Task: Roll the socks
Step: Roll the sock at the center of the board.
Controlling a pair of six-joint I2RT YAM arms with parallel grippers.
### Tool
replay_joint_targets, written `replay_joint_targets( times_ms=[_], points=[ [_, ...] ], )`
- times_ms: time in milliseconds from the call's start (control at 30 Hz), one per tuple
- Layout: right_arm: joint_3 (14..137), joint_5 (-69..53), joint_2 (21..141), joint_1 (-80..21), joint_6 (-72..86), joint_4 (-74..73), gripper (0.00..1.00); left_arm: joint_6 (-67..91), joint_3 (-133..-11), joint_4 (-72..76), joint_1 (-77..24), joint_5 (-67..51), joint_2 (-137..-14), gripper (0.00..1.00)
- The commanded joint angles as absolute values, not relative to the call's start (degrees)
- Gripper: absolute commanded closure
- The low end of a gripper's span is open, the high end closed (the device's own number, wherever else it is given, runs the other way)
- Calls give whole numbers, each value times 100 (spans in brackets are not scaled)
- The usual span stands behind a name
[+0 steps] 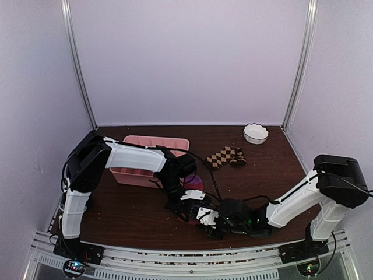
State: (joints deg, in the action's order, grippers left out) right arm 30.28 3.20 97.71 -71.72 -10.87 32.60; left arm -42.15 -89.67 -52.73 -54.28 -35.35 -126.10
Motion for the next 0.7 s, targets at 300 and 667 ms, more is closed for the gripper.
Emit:
replay_joint_targets(
  times_ms=[300, 667],
  points=[
    [3145, -1, 10587, -7189, -712, 3346, 84, -4183, -8580, -5174, -5460, -2990, -12793, 70],
    [2443, -476, 10659, -7082, 412, 3537, 100, -3921, -7103, -3545, -5061, -2764, -10735, 54]
  ],
)
